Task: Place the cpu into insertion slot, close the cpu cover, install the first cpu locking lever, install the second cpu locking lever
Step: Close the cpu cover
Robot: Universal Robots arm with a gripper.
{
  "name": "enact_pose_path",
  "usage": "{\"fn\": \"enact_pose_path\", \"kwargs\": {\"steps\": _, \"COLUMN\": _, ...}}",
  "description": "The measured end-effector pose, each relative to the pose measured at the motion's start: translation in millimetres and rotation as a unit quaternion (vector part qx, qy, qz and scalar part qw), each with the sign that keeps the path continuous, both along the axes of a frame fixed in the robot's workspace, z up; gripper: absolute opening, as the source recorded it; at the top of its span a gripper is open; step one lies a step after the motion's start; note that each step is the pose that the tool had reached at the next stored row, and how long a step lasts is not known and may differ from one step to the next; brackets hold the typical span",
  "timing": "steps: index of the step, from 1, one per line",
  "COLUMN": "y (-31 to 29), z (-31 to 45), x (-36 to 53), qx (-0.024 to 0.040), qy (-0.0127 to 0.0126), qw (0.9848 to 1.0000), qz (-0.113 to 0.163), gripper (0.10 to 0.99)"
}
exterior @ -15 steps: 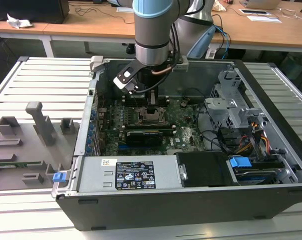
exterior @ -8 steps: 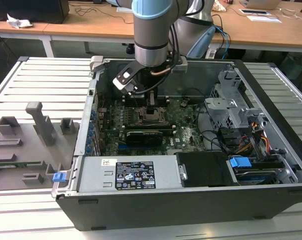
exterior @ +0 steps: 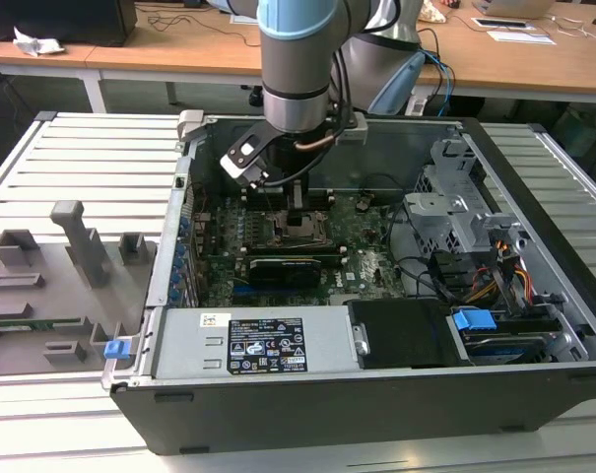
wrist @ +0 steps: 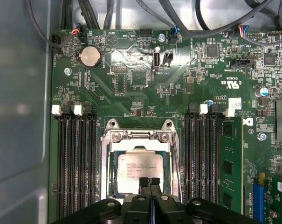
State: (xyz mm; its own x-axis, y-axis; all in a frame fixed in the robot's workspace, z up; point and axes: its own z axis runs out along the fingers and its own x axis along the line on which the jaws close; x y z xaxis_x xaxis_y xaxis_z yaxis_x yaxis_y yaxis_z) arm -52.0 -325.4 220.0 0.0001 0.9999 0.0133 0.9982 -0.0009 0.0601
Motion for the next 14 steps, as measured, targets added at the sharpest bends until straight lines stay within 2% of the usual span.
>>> {"fn": "enact_pose_path", "kwargs": {"steps": 14, "y": 0.0, "z": -2.0, "x": -2.5, "qx": 0.0000, "qy": 0.0000, "qw": 1.0000, "qz": 0.000, "gripper": 0.106}}
